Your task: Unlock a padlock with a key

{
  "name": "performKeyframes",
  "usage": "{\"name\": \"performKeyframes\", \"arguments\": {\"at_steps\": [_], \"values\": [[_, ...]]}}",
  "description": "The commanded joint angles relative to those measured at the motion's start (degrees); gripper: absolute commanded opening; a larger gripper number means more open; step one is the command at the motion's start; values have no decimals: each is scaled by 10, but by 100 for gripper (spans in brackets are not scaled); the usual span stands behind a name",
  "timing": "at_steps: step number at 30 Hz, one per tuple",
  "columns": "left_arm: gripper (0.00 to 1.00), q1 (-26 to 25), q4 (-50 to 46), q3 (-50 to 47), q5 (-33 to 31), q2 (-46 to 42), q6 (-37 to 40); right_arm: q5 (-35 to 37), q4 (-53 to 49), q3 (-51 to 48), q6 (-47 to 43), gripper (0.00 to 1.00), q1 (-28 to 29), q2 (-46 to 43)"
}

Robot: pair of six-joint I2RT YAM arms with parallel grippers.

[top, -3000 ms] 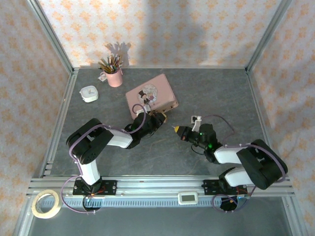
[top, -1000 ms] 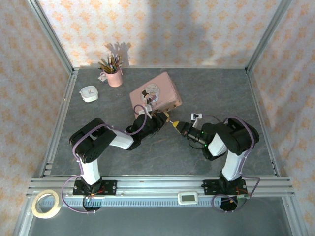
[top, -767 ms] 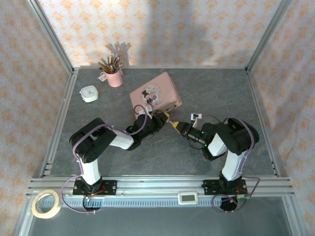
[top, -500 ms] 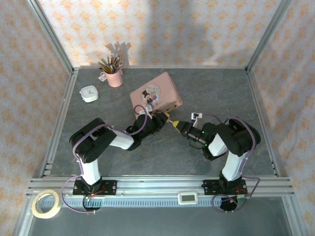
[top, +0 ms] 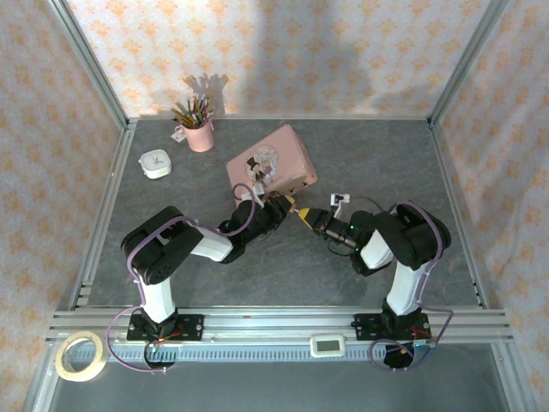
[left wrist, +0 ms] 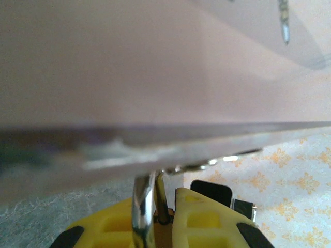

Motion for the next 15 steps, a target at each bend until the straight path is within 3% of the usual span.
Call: {"name": "performKeyframes", "arguments": {"at_steps": [1,11,15], "values": [[0,-10,93,-8,51,3,1,-18,40,27,17,0,-3,7],[0,-12,86,-9,84,-11,49,-49,-8,64,87,0,-14,8],[0,-12,132,-11,93,-2,58,-45,2,69,112,0,-14,5]]}}
